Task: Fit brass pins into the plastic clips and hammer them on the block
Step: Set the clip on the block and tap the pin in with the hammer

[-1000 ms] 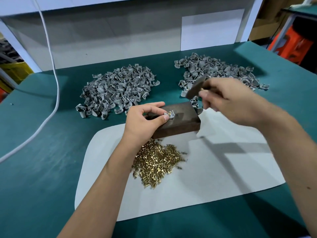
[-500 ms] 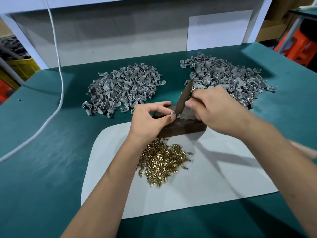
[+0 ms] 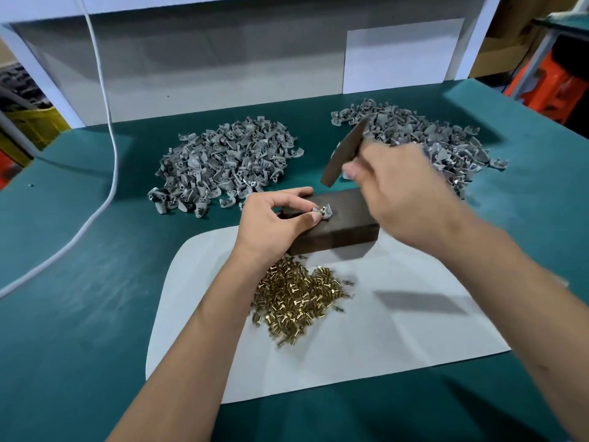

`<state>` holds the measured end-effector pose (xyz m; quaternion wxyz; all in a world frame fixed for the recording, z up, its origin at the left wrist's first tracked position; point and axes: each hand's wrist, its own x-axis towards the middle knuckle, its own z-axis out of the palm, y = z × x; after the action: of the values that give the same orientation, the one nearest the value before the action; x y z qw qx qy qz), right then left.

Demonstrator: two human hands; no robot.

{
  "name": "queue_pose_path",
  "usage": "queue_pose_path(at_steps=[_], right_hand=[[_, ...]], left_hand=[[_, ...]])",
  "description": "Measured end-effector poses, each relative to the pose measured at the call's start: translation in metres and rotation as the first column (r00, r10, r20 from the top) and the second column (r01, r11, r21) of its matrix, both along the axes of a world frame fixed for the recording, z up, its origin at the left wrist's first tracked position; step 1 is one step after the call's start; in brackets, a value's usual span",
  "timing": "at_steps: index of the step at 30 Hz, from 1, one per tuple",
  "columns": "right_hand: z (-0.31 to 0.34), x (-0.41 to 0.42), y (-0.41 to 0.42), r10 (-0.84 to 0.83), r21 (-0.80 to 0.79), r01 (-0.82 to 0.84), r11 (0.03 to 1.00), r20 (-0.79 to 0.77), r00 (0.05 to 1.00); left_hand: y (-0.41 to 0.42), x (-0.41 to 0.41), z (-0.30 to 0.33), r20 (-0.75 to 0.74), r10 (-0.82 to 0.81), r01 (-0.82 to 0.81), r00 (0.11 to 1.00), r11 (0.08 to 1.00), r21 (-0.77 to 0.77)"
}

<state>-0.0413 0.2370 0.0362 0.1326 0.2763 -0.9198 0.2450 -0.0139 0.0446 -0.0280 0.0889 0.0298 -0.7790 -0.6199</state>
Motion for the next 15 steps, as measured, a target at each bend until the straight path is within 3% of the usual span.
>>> queue_pose_path(at_steps=[2,4,8,12,14,15], right_hand=[[-0.006,0.000,-0.006,0.001,0.156,-0.021,0.988,0.129,0.992],[0.000,-0.005,-0.002,-0.035,0.218,0.002,0.976,0.147,0.988],[0.004,0.000,0.001,-0.021,0.001,0.021,1.000,-0.037,0.999],[0.003,0.004,-0.010,-0.018,0.318,-0.020,0.948,0.116,0.993],[0.014,0.000,-0.006,-0.020,0.280,0.002,0.960,0.059,0.998],[0.016,0.001,-0.005,-0.013,0.178,0.012,0.984,0.008,1.000]], left_hand=[[0.000,0.002,0.001,-0.006,-0.003,0.003,1.000,1.000,0.023],[0.000,0.003,0.001,-0.010,-0.002,0.002,1.000,1.000,0.003],[-0.001,0.001,0.000,-0.004,0.000,0.000,1.000,1.000,-0.016],[0.001,0.002,0.001,-0.014,-0.004,0.004,1.000,1.000,-0.003],[0.000,0.003,0.001,-0.005,-0.005,0.005,1.000,1.000,-0.004],[-0.001,0.003,0.002,-0.002,-0.003,0.003,1.000,1.000,-0.006]])
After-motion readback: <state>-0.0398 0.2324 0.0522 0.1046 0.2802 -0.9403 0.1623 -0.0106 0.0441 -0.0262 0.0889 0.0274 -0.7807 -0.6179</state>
